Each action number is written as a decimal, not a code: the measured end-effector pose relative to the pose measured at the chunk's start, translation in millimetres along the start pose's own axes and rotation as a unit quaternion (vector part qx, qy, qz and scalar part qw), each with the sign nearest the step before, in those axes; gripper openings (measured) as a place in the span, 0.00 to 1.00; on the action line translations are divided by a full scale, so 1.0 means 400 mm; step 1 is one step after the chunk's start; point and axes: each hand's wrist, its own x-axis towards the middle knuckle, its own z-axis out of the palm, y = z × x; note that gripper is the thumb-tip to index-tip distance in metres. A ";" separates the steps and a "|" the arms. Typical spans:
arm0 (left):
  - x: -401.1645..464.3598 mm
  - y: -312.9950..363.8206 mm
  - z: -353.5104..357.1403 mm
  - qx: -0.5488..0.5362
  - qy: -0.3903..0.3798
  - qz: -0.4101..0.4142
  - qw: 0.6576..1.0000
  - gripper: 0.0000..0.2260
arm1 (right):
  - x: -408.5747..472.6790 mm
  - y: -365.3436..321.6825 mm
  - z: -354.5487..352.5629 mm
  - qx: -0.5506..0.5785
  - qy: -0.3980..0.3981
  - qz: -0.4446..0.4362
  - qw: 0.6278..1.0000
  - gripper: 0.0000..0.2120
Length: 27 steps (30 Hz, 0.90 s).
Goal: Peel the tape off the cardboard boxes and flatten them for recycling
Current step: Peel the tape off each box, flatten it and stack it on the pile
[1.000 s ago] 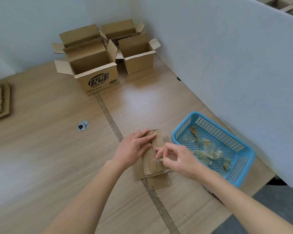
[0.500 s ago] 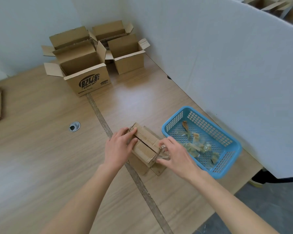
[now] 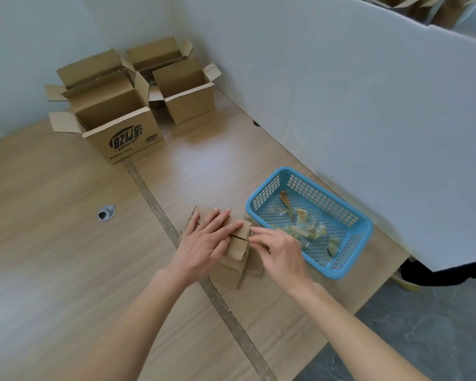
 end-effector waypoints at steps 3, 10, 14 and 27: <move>-0.014 0.005 0.025 0.044 -0.008 -0.014 0.999 0.23 | -0.007 0.027 -0.004 0.054 -0.040 0.049 0.997 0.04; -0.019 -0.024 0.027 0.024 -0.005 -0.005 1.000 0.24 | -0.011 0.117 -0.047 0.126 -0.005 0.271 0.954 0.04; -0.017 -0.017 0.037 0.048 0.009 -0.012 0.999 0.24 | -0.022 0.084 -0.062 0.077 -0.153 0.160 0.972 0.13; -0.017 -0.020 0.043 0.044 0.013 -0.006 0.999 0.24 | 0.020 0.062 -0.064 0.191 -0.041 0.262 0.945 0.10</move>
